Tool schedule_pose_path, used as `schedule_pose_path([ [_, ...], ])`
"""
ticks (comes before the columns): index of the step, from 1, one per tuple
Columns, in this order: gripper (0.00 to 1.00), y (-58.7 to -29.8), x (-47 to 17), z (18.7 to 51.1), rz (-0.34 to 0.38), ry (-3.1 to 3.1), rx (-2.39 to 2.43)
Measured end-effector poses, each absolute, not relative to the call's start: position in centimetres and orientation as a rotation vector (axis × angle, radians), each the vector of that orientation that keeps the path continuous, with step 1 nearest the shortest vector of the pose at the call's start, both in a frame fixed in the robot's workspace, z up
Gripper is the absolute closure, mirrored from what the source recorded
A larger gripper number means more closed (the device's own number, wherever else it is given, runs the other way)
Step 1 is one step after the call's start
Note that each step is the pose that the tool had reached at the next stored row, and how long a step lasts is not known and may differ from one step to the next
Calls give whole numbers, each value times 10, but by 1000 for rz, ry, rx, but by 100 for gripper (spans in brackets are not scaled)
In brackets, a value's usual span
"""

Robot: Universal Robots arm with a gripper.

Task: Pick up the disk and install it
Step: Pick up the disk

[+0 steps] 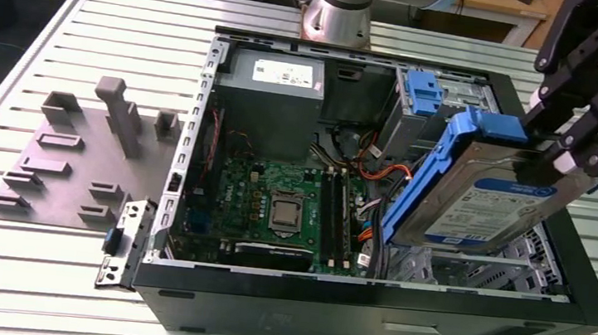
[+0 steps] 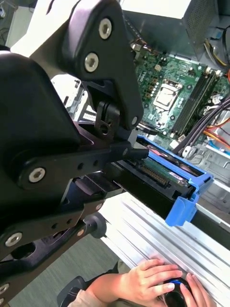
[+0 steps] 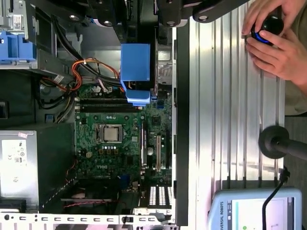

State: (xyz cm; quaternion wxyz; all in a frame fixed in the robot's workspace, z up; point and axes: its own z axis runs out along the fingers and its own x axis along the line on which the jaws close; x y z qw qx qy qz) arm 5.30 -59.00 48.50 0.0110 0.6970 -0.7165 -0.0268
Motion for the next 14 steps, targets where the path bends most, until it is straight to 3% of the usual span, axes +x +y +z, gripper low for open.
schedule_pose_path([
  [14,65,-585,89,481,-84,-2236,2174],
])
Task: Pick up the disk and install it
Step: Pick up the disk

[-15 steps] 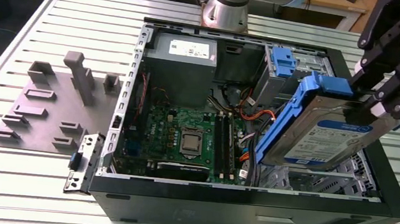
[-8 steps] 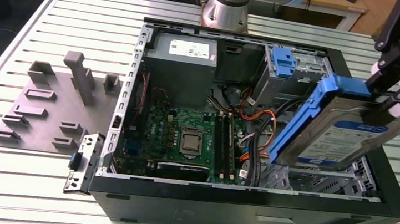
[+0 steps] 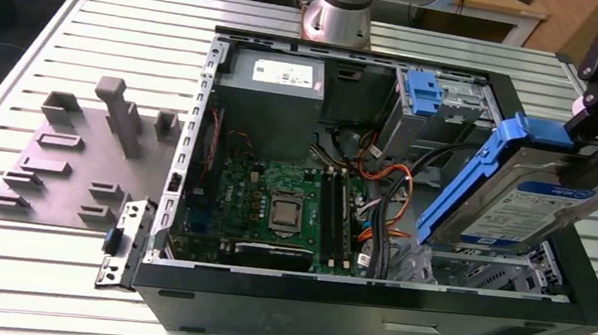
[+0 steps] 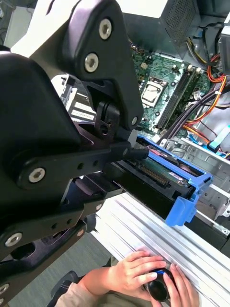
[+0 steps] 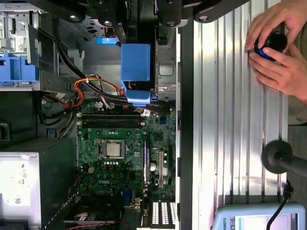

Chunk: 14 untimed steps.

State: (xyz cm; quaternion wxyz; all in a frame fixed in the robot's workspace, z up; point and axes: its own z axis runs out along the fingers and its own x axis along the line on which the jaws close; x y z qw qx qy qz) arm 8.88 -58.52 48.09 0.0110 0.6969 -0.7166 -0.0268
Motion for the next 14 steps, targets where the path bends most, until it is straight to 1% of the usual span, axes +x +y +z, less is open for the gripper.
schedule_pose_path([
  [14,65,-580,110,474,-83,-2235,2174],
])
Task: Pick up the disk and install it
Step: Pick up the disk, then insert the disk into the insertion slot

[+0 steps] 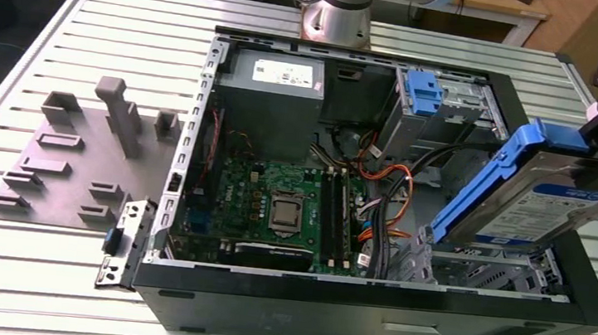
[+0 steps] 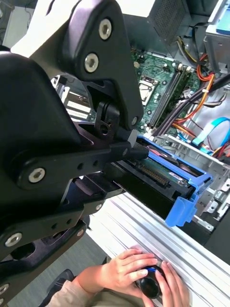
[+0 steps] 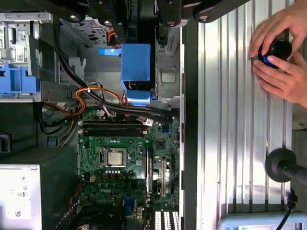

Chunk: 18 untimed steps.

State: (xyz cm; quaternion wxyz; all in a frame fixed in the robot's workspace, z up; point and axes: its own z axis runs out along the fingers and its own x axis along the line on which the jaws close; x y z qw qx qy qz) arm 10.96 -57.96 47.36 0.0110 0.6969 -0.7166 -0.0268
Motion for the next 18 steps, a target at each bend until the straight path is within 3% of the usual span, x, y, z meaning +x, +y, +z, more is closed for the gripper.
schedule_pose_path([
  [18,65,-574,117,461,-84,-2235,2174],
])
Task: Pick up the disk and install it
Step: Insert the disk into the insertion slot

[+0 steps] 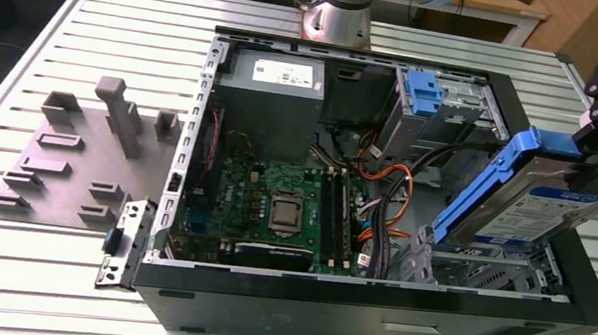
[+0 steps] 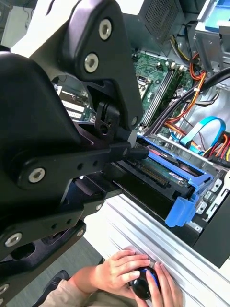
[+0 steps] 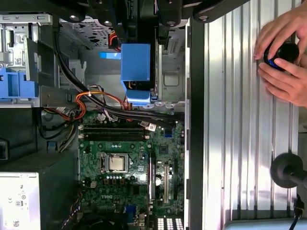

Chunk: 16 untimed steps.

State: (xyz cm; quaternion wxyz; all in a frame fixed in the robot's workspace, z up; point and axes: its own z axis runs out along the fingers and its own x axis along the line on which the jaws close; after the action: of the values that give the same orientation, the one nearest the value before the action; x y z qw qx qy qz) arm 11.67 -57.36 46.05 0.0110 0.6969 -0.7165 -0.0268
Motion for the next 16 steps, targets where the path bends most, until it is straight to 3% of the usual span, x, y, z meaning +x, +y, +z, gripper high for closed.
schedule_pose_path([
  [16,65,-570,117,454,-83,-2235,2174],
])
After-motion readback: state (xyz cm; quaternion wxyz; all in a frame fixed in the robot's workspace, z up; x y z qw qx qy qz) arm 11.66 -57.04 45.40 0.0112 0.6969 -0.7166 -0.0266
